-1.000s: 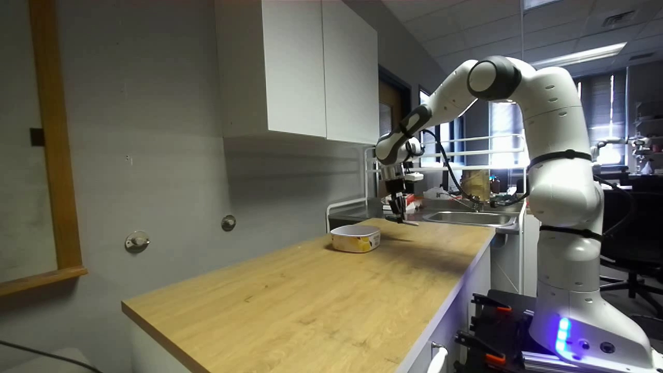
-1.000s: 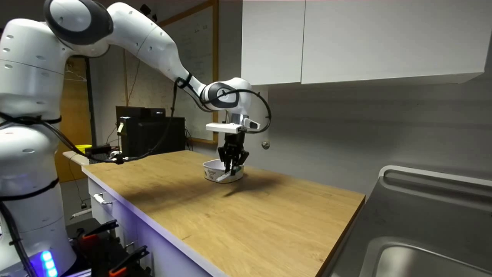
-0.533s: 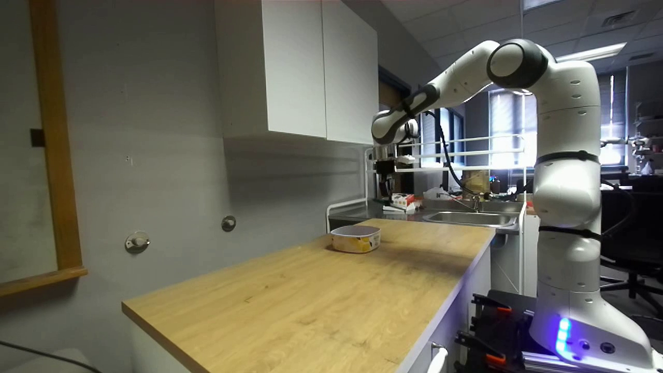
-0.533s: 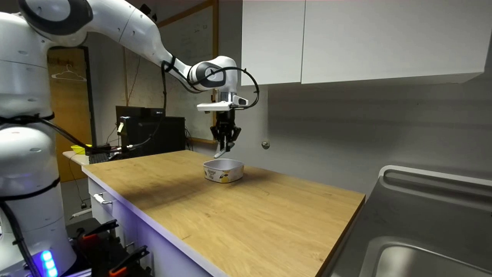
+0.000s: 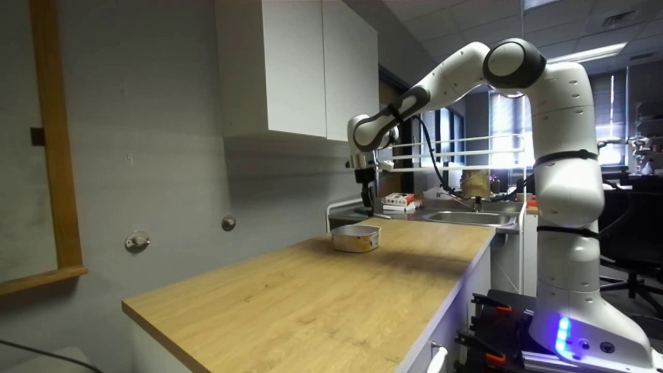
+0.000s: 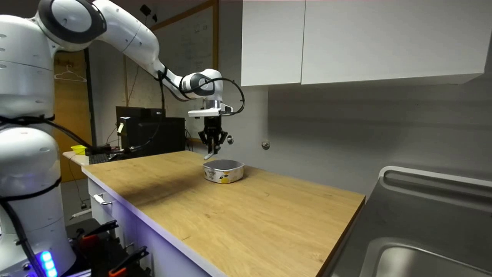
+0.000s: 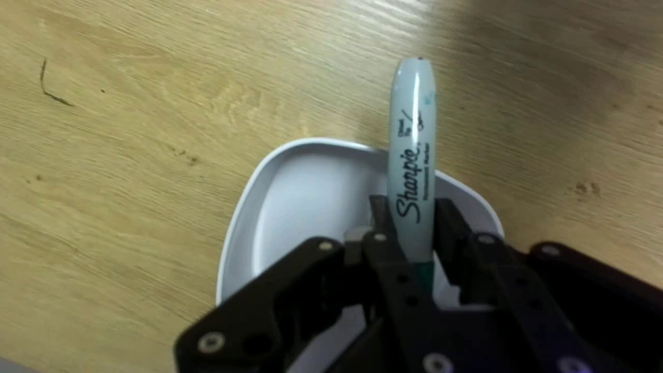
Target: Pick the marker and put it in the bowl
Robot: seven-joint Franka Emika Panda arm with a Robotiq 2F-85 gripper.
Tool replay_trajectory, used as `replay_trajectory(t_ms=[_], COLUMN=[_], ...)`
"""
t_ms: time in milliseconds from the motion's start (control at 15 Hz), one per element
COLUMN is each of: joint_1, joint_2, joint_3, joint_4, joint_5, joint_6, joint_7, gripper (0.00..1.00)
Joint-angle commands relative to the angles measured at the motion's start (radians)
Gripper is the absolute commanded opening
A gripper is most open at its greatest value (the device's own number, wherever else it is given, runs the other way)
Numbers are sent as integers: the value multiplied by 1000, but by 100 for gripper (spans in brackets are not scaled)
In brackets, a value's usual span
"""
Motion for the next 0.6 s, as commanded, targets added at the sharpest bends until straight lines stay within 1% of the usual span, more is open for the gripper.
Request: replay_trajectory(t_ms=[0, 267, 533], joint_1=[12, 14, 12], joint_2=[86, 168, 218], joint_3=[18, 19, 19], joint_4=[57, 115, 158], joint_5=[-50, -79, -103], joint_6=[-16, -28, -42], joint_7=[33, 34, 31], gripper=[6, 6, 6])
